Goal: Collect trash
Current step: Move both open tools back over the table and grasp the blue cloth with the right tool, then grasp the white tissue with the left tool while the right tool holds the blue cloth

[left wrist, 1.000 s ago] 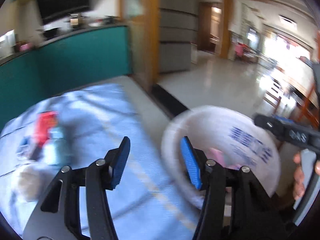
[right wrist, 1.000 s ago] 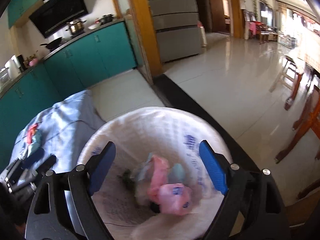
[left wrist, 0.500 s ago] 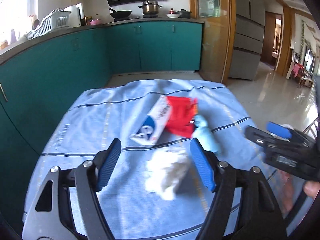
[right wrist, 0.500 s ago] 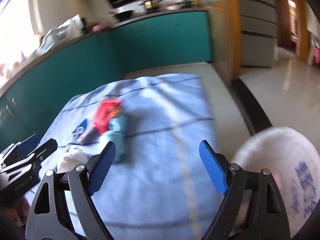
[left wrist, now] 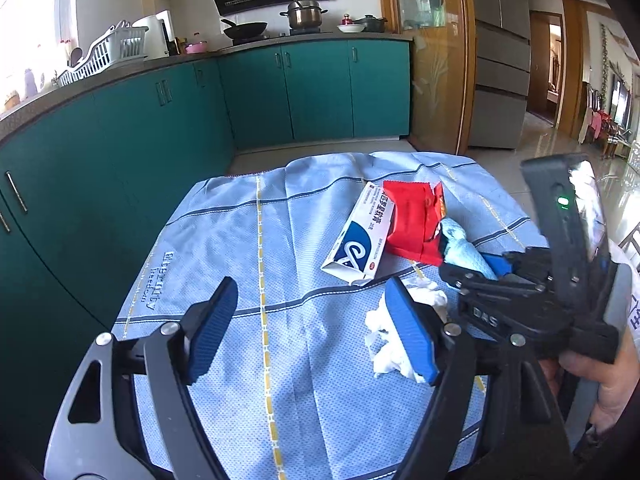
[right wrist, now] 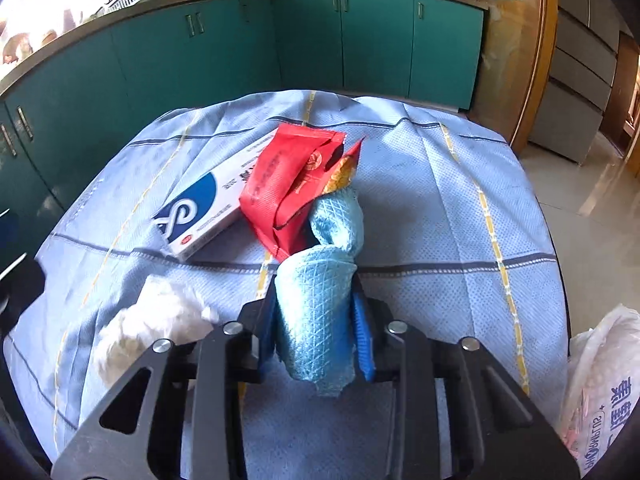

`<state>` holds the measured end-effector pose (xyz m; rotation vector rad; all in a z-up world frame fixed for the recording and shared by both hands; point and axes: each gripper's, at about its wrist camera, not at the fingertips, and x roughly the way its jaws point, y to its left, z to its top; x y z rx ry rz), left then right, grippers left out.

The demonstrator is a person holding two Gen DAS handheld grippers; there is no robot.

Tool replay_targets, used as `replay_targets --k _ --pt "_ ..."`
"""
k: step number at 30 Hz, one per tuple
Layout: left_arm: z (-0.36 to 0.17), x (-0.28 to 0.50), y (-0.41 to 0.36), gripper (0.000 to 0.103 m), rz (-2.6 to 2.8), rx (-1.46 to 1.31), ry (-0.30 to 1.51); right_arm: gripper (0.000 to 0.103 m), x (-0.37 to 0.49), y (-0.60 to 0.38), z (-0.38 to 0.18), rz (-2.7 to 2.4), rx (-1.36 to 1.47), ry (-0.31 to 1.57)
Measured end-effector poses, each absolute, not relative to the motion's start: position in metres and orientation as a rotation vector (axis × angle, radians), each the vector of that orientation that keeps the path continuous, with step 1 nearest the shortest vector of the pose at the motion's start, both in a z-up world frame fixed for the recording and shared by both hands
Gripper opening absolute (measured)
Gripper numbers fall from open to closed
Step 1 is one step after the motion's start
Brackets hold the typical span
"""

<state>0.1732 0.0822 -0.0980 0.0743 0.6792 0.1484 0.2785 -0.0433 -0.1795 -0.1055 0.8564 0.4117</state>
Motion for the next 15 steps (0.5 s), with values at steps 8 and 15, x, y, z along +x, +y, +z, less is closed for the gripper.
replay_targets --k 8,15 --pt "-0.106 0.174 0.074 0.078 0.120 0.112 0.698 0.032 0.239 -0.097 -0.163 0.410 -0.100 0.863" --pt "-0.125 0.189 0.067 0.086 -0.096 -0.073 0.804 0.057 0.223 -0.120 -0.163 0.396 -0.121 0.860"
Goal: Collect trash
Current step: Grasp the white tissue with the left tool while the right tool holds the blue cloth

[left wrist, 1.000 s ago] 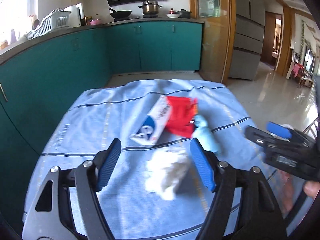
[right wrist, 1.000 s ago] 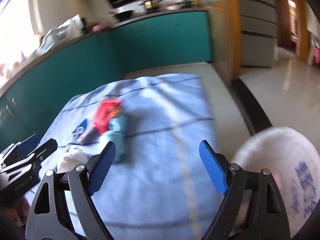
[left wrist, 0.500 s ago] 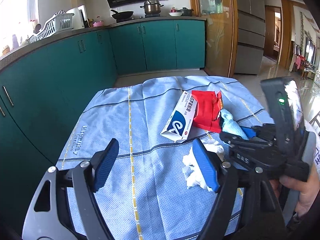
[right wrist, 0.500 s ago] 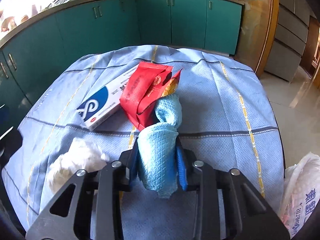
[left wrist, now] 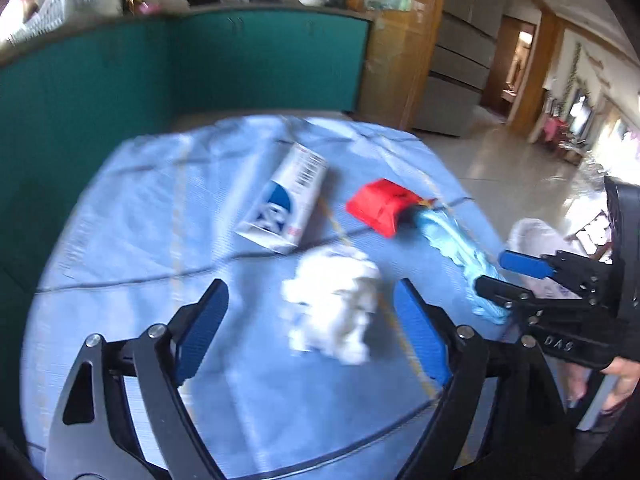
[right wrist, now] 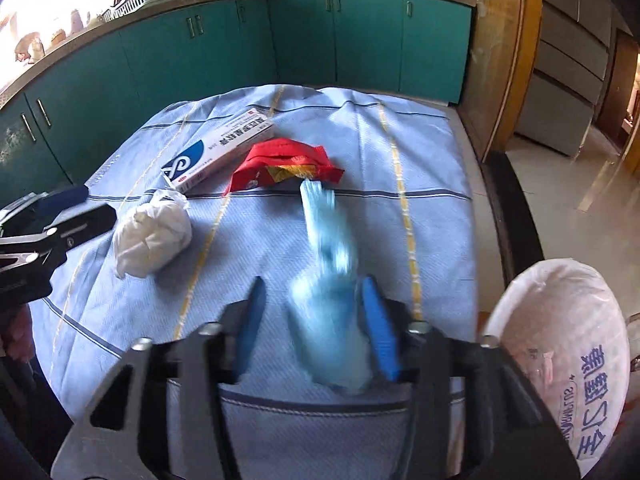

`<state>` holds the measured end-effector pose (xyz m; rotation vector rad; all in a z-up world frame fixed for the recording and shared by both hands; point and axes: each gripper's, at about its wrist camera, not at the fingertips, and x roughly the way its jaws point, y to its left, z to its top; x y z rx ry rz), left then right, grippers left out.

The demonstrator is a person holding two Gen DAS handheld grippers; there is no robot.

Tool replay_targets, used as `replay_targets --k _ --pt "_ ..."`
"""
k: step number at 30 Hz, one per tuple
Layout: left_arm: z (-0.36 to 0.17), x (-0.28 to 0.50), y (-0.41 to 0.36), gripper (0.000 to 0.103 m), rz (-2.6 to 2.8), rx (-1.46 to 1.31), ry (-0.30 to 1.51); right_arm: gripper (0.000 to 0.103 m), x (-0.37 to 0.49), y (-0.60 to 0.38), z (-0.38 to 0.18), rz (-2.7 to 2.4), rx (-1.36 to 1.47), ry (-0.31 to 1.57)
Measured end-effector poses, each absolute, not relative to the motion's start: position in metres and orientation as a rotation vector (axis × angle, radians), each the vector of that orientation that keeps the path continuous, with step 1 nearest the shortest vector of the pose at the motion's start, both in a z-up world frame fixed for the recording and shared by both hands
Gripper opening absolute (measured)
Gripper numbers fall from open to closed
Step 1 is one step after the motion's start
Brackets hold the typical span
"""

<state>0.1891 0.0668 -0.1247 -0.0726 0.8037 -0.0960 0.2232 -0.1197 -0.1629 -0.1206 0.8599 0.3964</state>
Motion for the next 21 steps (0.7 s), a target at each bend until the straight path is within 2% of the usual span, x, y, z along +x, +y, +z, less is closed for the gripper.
replay_targets --k 2,7,10,12,15,16,21 --pt "-0.132 0.196 0.055 0.086 -0.096 -0.028 0.814 0.061 0.225 -0.119 -0.165 0.379 -0.126 0.856" --pt "-0.155 0.215 0.030 0.086 -0.081 0.070 0.858 0.062 0.236 -0.116 -0.176 0.325 -0.138 0.887" --pt "-0.167 0.221 0.027 0.073 -0.067 0.081 0.896 0.062 0.238 -0.114 -0.180 0.302 -0.150 0.898" --pt "-0.170 0.221 0.028 0.069 -0.073 0.072 0.903 0.062 0.237 -0.113 -0.181 0.301 -0.158 0.898" --pt "-0.169 0.219 0.030 0.055 -0.074 0.077 0.896 0.062 0.236 -0.111 -0.182 0.303 -0.163 0.896" --pt "-0.168 0.218 0.030 0.047 -0.075 0.078 0.892 0.062 0.236 -0.111 -0.183 0.302 -0.162 0.898" --pt "-0.164 0.212 0.036 0.037 -0.069 0.069 0.885 0.062 0.241 -0.105 -0.189 0.299 -0.167 0.910"
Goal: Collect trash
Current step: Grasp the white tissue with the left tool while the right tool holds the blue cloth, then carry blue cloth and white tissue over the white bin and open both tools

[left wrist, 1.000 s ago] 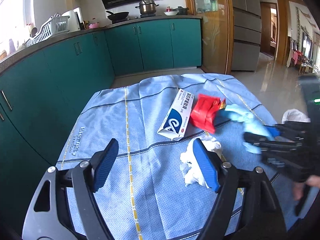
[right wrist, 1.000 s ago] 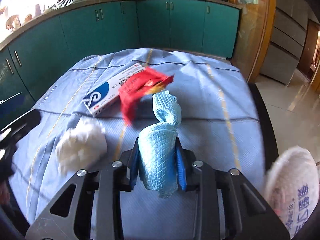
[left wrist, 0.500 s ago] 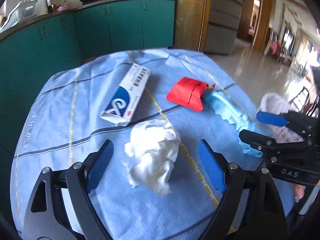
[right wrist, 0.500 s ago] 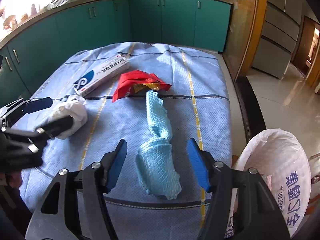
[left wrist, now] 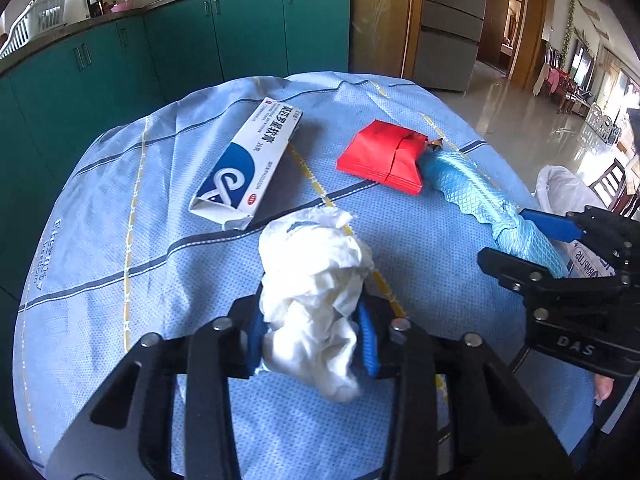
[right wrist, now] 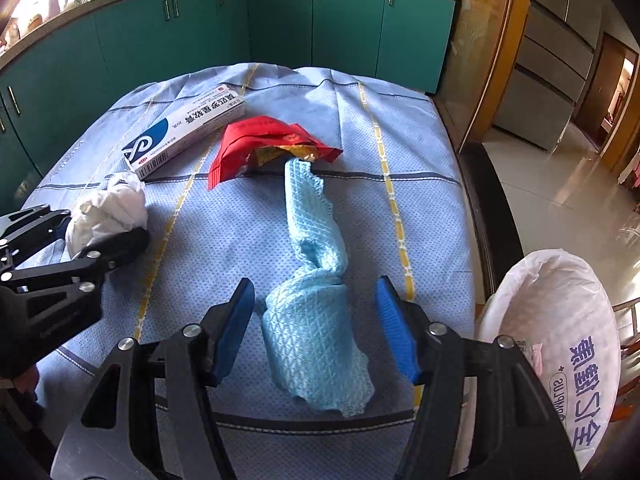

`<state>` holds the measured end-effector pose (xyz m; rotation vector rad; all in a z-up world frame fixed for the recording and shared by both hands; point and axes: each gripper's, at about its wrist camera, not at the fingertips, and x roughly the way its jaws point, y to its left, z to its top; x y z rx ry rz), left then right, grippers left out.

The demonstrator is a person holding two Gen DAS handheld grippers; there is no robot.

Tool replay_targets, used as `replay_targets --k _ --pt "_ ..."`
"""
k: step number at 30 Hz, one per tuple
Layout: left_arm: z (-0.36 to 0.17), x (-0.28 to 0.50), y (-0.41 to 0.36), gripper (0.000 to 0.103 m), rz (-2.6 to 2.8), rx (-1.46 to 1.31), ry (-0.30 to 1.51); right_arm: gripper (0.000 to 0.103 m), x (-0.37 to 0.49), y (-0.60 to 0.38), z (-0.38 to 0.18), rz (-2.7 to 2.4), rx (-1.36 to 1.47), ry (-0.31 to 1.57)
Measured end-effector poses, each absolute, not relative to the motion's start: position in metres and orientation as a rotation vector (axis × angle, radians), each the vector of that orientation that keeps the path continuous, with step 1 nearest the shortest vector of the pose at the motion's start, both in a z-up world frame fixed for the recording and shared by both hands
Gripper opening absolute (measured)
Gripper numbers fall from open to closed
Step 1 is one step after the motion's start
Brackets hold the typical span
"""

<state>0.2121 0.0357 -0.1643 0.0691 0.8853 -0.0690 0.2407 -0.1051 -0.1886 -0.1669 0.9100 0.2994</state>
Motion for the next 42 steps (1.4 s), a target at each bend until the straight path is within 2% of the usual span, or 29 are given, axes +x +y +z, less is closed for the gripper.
replay_targets --k 2,3,5,6,16,27,42 --pt "-0.159 0.208 0.039 0.037 -0.051 0.070 0.862 0.058 0.241 -0.105 -0.188 0.303 -0.155 0.909" --pt "-0.155 0.205 0.040 0.037 -0.043 0.072 0.845 0.046 0.242 -0.104 -0.188 0.308 -0.153 0.909" --pt "-0.146 0.200 0.043 0.037 -0.033 0.070 0.806 0.035 0.240 -0.102 -0.187 0.310 -0.164 0.902" --pt "-0.141 0.196 0.045 0.037 -0.032 0.067 0.784 0.033 0.239 -0.101 -0.187 0.312 -0.168 0.900" --pt "-0.104 0.172 0.048 0.037 0.043 0.073 0.574 0.032 0.216 -0.113 -0.161 0.366 -0.145 0.820" --pt "-0.106 0.168 0.038 0.037 0.058 0.102 0.560 0.032 0.200 -0.144 -0.142 0.327 -0.096 0.735" --pt "-0.106 0.165 0.033 0.037 0.062 0.111 0.560 0.032 0.196 -0.144 -0.144 0.346 -0.094 0.729"
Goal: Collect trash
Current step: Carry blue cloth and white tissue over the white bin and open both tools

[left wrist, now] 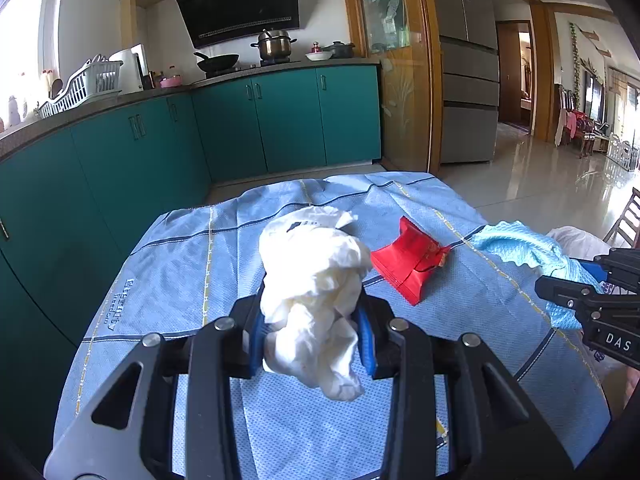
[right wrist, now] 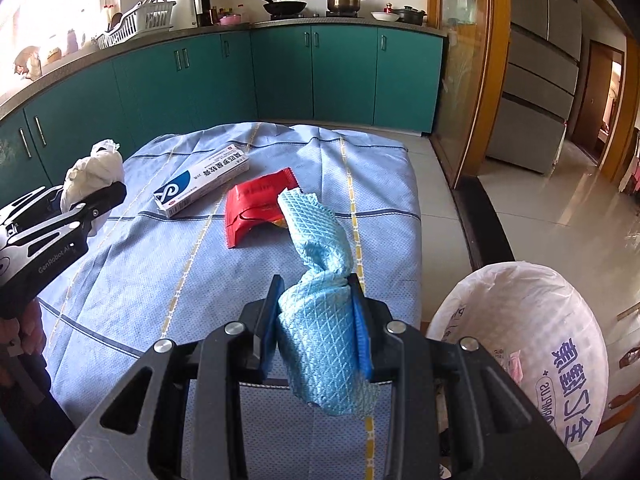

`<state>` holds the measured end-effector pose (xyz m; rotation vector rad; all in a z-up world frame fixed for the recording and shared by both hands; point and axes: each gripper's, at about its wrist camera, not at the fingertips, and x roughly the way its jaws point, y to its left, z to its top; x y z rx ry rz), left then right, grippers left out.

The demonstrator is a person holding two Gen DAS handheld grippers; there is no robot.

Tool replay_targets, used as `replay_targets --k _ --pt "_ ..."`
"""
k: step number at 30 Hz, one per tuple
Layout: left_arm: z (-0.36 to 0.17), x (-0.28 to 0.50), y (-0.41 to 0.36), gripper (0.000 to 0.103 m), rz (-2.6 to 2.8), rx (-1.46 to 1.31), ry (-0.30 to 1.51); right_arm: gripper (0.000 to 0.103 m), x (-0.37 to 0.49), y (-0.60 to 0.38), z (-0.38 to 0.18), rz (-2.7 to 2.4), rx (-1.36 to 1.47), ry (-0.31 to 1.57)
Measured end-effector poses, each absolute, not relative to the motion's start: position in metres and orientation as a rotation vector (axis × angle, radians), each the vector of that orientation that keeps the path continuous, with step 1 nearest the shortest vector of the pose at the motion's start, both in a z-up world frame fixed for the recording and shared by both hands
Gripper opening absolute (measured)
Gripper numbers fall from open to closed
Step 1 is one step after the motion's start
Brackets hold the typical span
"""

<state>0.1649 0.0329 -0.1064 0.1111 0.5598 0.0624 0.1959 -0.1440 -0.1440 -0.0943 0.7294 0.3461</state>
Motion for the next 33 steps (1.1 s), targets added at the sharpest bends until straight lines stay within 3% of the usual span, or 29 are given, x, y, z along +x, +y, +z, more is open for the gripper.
replay_targets --k 33 --pt "-0.107 0.164 0.003 0.037 0.001 0.120 0.555 0.032 0.196 -0.253 -0.123 0.097 0.083 0.658"
